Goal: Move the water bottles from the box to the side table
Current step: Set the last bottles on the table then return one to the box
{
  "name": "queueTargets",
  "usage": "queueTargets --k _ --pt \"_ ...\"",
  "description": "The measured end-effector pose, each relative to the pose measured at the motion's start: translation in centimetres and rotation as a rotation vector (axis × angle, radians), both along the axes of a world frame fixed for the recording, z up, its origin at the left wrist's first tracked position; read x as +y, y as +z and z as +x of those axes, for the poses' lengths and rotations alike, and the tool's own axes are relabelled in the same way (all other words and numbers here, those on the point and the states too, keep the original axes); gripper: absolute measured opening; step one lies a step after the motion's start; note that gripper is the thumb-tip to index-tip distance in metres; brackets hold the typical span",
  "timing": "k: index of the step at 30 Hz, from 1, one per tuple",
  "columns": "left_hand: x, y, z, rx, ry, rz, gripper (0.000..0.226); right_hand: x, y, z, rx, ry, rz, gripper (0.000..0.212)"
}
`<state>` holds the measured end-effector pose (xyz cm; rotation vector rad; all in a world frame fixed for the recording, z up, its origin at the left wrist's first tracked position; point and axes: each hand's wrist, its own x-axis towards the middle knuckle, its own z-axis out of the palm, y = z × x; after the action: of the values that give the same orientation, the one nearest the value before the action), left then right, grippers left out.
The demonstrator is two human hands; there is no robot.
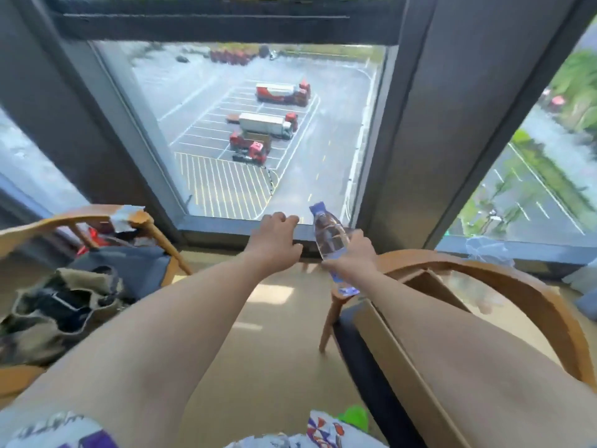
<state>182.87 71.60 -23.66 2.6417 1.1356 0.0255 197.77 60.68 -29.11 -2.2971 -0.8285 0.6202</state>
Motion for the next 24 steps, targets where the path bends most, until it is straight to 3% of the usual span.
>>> queueTargets --k 11,16,24 --pt "1.4 6.3 -34.8 -0.078 0.57 0.165 0.051 11.1 5.9 -31.2 -0.011 0.519 0.224 0.071" --pt "-1.4 6.9 -49.1 -0.084 0.868 0.191 0.052 12.0 7.3 -46.0 0.009 0.813 0.252 0.082" --pt "-9.4 6.0 -68.1 -0.076 1.29 0.166 0.057 9.8 8.6 -68.0 0.101 1.235 0.224 0.071"
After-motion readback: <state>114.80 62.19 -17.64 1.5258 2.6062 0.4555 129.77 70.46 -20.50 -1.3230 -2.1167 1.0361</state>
